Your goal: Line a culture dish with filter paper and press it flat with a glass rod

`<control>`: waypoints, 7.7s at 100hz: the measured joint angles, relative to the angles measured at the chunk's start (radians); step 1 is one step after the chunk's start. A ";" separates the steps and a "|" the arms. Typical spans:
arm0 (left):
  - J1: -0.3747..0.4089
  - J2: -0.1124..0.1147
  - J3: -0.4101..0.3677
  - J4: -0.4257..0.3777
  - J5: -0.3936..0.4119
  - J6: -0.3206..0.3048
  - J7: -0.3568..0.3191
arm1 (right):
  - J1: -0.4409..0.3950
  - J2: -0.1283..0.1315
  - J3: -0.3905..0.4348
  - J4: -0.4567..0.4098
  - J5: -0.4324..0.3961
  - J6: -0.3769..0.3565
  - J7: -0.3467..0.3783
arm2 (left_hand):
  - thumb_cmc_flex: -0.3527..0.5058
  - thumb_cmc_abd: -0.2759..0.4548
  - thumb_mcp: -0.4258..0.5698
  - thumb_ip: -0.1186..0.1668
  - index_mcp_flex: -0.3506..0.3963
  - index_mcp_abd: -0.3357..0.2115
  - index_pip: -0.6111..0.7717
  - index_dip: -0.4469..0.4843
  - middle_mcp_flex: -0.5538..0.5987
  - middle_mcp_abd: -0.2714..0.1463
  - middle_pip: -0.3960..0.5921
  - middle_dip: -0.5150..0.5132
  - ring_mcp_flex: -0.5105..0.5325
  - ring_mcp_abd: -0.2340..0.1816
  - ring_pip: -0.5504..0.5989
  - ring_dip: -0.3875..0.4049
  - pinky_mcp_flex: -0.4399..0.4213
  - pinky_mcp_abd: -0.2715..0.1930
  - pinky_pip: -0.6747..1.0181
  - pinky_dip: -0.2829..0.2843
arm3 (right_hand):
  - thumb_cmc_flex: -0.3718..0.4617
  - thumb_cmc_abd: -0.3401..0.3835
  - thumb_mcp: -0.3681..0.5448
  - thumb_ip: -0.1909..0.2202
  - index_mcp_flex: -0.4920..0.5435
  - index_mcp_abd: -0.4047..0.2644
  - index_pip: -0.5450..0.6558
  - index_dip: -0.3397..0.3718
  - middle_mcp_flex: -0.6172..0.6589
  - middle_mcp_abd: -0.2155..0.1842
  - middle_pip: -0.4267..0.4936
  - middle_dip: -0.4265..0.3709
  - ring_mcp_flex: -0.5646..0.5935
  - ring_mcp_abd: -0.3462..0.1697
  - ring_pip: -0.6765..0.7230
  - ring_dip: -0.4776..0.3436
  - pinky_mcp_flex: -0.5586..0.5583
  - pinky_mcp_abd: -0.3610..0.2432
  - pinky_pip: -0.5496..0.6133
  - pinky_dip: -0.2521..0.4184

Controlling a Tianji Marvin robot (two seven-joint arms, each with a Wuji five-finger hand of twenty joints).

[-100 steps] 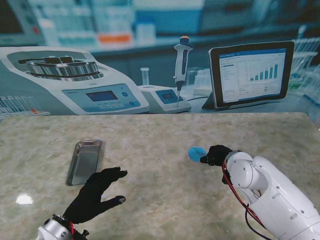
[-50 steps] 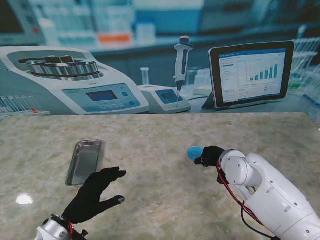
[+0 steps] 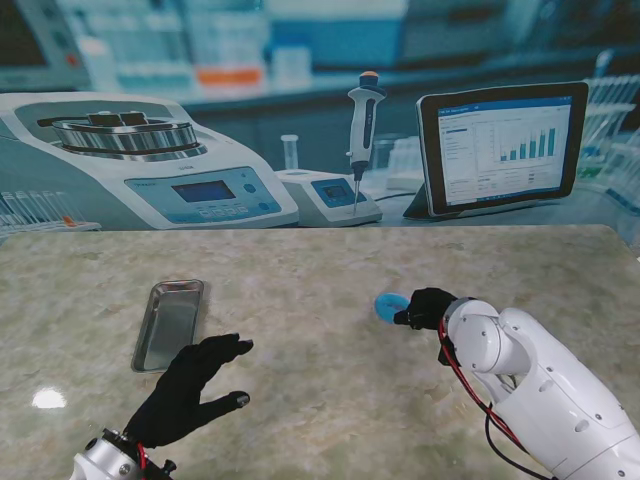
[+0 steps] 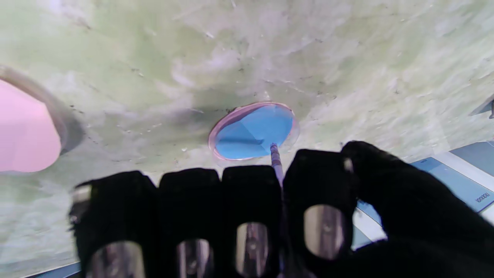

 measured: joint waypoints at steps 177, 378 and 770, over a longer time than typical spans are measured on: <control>0.003 -0.001 -0.002 0.001 0.001 -0.007 0.003 | 0.020 0.028 -0.019 -0.005 0.047 -0.002 0.116 | 0.000 0.000 0.000 0.000 0.000 0.000 0.000 0.000 0.000 0.000 0.000 0.000 0.000 0.000 0.000 0.000 0.000 0.000 0.000 0.000 | 0.000 0.000 -0.007 0.000 0.000 0.000 0.000 0.000 0.000 -0.001 0.001 0.000 0.000 -0.002 0.000 0.000 0.004 -0.002 0.000 0.000; 0.000 0.000 0.004 0.000 0.007 -0.004 -0.002 | 0.033 0.004 0.006 0.069 0.029 0.048 0.035 | 0.000 0.000 0.000 0.000 0.000 0.001 0.000 0.000 0.000 0.000 0.000 0.000 0.000 0.000 0.000 0.000 0.000 -0.001 0.000 0.000 | 0.000 0.001 -0.007 0.000 0.000 -0.005 0.000 0.000 0.000 -0.003 0.007 0.006 0.000 -0.004 0.000 0.000 0.005 -0.003 0.000 0.000; -0.088 0.018 0.008 0.038 0.043 -0.144 -0.052 | -0.332 0.023 0.077 -0.429 0.296 -0.356 0.041 | 0.058 -0.067 0.000 0.010 -0.011 -0.015 0.074 0.035 0.000 0.001 0.076 0.022 0.031 0.000 0.052 0.105 0.077 -0.002 0.109 0.125 | 0.000 0.001 -0.026 0.000 0.000 -0.005 0.000 0.001 0.000 -0.011 0.016 0.007 0.000 -0.013 0.000 0.000 0.005 -0.011 0.000 0.000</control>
